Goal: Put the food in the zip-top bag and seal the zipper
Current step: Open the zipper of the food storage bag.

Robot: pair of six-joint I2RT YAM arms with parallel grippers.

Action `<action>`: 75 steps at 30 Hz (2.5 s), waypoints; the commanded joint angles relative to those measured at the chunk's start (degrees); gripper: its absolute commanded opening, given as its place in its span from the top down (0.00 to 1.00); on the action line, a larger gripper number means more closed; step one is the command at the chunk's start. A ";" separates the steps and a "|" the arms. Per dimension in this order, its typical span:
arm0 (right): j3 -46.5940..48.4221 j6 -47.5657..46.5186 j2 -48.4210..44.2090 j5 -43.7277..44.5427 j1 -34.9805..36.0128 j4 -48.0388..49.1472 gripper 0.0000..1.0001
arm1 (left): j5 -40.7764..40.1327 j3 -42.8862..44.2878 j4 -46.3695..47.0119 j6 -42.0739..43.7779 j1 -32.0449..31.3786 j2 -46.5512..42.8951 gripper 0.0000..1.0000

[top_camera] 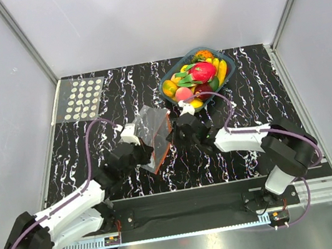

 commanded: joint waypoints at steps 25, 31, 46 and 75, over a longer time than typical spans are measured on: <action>2.86 -3.67 -9.49 3.61 4.36 -4.01 1.00 | -17.06 13.65 -14.04 8.47 -7.29 -11.34 0.01; 2.86 -3.49 -10.46 3.61 4.36 -4.10 1.00 | -11.74 10.63 -10.50 12.40 -7.20 -16.48 0.01; 3.21 -3.49 -11.08 3.52 4.54 -5.07 1.00 | -4.25 21.19 -19.11 14.88 -7.55 1.27 0.23; -0.74 2.13 -10.64 8.89 4.62 -8.76 1.00 | -34.82 35.69 -36.24 16.29 -8.95 14.20 1.00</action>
